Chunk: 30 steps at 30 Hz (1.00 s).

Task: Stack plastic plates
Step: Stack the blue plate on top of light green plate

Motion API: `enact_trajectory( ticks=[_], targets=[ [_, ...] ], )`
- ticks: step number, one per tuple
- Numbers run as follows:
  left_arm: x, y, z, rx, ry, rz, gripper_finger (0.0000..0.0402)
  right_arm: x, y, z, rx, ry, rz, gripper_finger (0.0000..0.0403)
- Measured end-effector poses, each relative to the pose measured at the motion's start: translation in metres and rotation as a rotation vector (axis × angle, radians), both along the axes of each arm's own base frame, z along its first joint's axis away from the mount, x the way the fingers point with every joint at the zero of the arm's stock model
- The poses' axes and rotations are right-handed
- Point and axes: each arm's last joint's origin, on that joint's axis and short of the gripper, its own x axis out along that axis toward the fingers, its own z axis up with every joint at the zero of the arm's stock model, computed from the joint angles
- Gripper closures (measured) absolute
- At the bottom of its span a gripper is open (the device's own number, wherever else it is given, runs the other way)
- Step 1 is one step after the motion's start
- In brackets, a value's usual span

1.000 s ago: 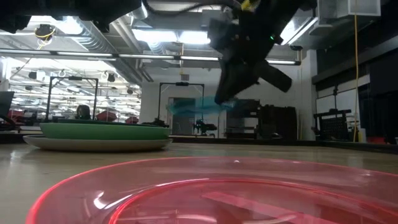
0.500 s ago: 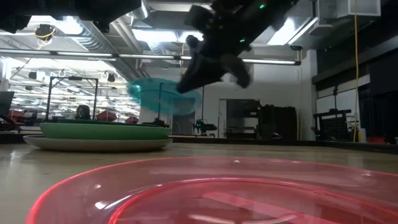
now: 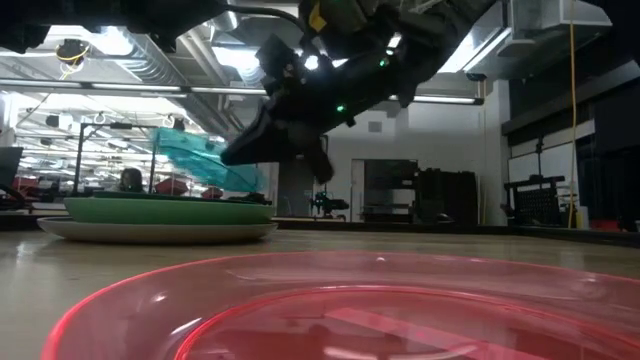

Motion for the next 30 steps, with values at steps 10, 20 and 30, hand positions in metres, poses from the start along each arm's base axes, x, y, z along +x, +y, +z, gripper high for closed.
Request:
enact_trajectory(
  ticks=[10,20,30],
  targets=[
    [0.0,0.0,0.0,0.001,0.003,-0.001,0.0278,0.009,-0.002,-0.024,0.011,-0.043,-0.008,0.0398],
    [0.0,0.0,0.0,0.002,0.004,-0.001,0.0278,0.012,-0.005,-0.042,0.018,-0.025,-0.013,0.0398],
    [0.0,0.0,-0.001,0.002,0.005,-0.001,0.0278,0.015,-0.005,-0.038,0.045,-0.092,-0.024,0.0397]
  ],
)
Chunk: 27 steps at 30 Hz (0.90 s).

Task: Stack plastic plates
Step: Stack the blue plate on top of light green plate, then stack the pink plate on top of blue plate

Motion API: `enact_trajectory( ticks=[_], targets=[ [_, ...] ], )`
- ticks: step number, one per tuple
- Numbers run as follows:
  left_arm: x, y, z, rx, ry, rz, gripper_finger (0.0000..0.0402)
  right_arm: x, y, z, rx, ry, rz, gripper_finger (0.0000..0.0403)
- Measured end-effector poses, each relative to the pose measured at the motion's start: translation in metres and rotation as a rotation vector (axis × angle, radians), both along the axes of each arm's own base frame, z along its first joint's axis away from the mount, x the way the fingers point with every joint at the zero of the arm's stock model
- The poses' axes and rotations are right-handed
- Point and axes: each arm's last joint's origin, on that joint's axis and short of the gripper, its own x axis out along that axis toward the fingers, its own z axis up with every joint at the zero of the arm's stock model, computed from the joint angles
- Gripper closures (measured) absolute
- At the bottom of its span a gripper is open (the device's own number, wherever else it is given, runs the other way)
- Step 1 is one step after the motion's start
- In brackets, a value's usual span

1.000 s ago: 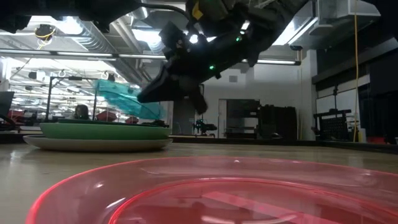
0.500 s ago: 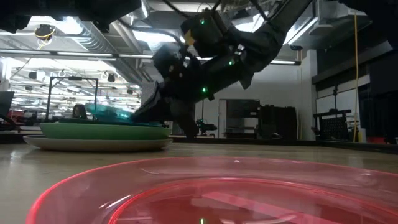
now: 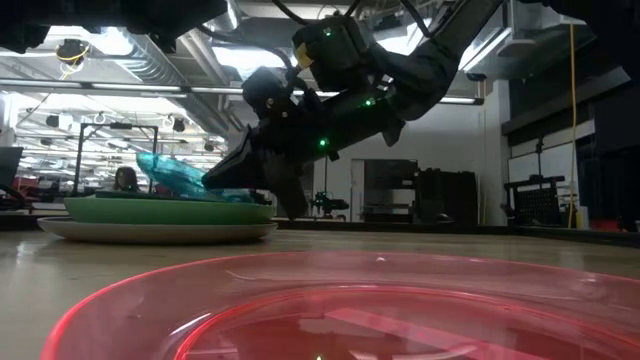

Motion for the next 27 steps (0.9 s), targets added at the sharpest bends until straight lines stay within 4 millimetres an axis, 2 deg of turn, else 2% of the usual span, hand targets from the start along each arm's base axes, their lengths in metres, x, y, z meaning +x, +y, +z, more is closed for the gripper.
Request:
enact_trajectory(
  ticks=[12,23,27],
  targets=[
    [0.0,0.0,0.0,0.001,0.003,0.0,0.0278,0.001,-0.003,0.002,0.035,-0.023,-0.028,0.039],
    [0.0,0.0,0.0,0.0,0.004,-0.001,0.0278,0.0,0.0,0.003,0.023,-0.02,-0.051,0.0263],
    [0.0,0.0,-0.003,0.009,0.03,-0.001,0.0278,-0.004,0.012,0.022,-0.024,-0.032,-0.136,0.0247]
  ],
)
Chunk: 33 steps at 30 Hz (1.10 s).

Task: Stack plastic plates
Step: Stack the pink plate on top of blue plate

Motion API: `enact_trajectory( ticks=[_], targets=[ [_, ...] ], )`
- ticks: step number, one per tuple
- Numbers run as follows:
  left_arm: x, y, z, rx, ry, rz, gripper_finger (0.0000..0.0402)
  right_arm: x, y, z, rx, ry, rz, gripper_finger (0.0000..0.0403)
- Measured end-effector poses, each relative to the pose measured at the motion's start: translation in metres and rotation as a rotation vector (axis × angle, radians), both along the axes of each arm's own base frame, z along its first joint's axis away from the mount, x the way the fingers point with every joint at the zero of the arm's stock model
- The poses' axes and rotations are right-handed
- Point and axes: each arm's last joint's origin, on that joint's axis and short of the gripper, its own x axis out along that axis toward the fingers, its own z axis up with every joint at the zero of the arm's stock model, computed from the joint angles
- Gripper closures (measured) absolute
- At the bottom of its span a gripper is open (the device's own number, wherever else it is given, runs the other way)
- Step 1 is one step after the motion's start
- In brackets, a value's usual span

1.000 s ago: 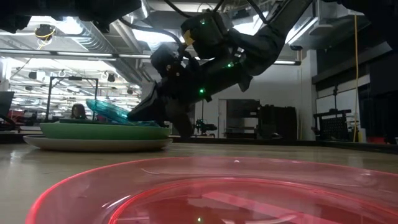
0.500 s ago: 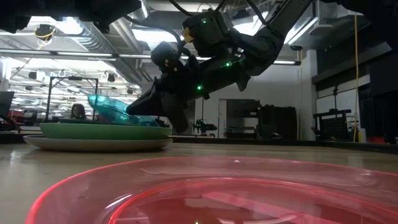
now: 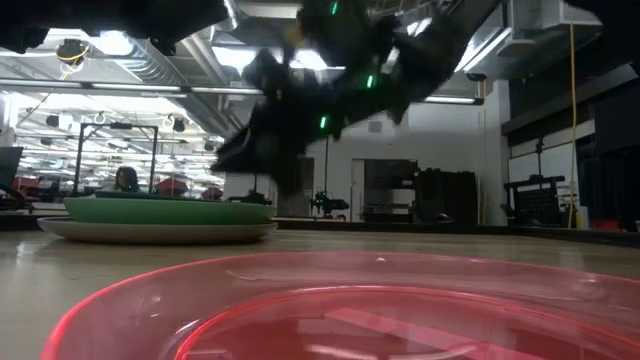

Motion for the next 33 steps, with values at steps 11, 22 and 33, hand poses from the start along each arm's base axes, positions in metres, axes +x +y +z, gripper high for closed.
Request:
enact_trajectory(
  ticks=[11,22,33],
  targets=[
    [0.0,0.0,-0.002,-0.037,0.007,-0.009,0.0278,-0.057,0.026,0.075,0.181,0.271,-0.087,0.0244],
    [0.0,-0.001,-0.001,-0.044,0.002,-0.017,0.0278,-0.117,0.05,0.099,0.506,0.525,0.03,0.0244],
    [0.001,-0.005,-0.001,-0.14,-0.009,-0.169,0.0278,-0.141,0.08,0.049,0.725,0.483,0.019,0.0244]
  ],
)
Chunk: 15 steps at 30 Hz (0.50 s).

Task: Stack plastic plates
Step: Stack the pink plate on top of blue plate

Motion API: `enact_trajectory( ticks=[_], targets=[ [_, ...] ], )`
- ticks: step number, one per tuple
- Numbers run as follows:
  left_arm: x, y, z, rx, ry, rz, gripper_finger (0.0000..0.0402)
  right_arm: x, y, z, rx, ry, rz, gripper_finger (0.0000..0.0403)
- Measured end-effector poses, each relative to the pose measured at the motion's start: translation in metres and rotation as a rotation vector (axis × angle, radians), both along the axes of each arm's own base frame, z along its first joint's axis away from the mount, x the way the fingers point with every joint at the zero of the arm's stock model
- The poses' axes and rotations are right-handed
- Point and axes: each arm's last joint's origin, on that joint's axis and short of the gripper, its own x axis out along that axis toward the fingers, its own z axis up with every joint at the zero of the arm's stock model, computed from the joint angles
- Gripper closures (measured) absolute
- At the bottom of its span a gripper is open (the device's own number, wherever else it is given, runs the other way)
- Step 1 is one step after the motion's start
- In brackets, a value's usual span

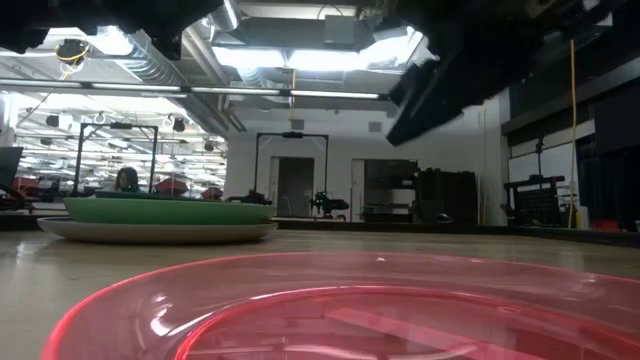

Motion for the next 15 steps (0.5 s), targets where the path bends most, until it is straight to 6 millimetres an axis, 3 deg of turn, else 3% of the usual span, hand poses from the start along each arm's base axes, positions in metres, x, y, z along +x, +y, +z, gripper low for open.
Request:
enact_trajectory(
  ticks=[4,10,15],
  targets=[
    [0.002,-0.004,-0.005,-0.05,0.025,-0.052,0.0278,-0.004,0.013,-0.014,0.097,-0.04,-0.067,0.0244],
    [0.008,-0.013,-0.016,-0.094,0.067,-0.075,0.0278,-0.002,0.034,-0.048,0.115,0.047,-0.102,0.0244],
    [0.012,-0.021,-0.024,-0.116,0.076,-0.1,0.0278,0.005,0.041,-0.069,0.146,0.056,-0.128,0.0244]
  ],
)
